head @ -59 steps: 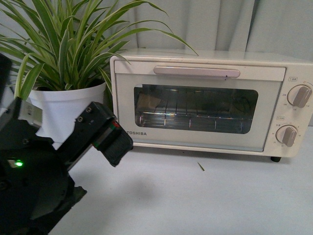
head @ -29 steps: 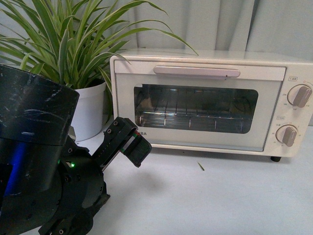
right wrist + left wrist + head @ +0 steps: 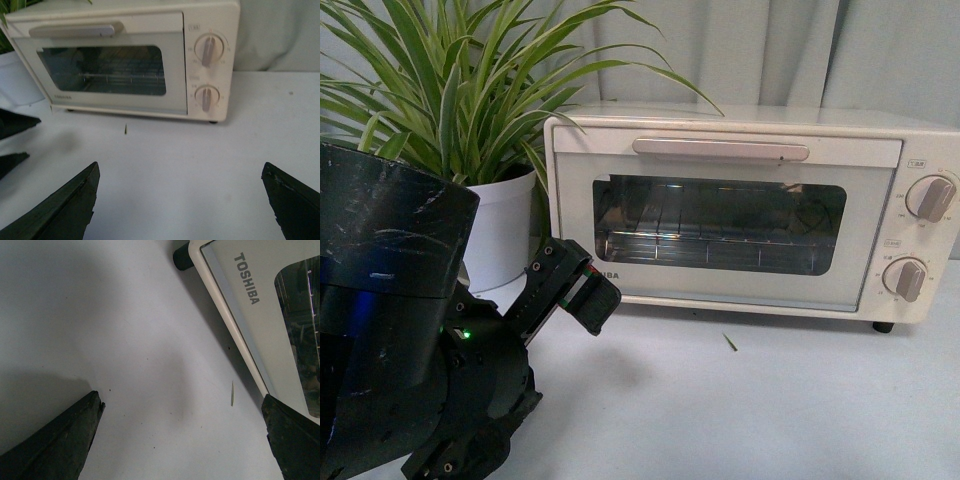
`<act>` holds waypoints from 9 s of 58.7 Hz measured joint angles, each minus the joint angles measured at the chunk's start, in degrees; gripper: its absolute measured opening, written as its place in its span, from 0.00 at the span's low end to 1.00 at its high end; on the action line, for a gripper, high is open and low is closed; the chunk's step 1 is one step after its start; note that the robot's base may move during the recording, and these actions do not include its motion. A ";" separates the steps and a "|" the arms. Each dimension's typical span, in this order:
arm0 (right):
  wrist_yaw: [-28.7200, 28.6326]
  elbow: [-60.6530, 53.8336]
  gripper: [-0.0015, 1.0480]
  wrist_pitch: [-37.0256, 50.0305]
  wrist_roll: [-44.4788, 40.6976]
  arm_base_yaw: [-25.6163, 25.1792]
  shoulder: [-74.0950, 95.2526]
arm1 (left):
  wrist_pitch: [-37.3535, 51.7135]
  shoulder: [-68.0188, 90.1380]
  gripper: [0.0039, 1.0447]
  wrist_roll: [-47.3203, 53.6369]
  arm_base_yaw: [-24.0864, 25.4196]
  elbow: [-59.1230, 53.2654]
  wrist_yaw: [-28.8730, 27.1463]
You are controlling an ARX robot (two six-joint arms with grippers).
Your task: Open oven
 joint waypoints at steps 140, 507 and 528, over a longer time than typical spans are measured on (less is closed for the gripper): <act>19.96 50.01 0.91 -10.27 7.87 15.39 57.59 | -1.60 -1.68 0.94 0.17 -1.03 -0.79 -0.22; 4.46 -17.70 0.74 -4.13 -4.87 -7.54 -32.00 | -31.43 -99.19 0.77 61.68 25.00 -40.83 5.57; 4.46 -17.70 0.91 -4.13 -4.85 -7.54 -32.00 | -31.43 -99.19 0.94 61.75 25.00 -40.83 5.57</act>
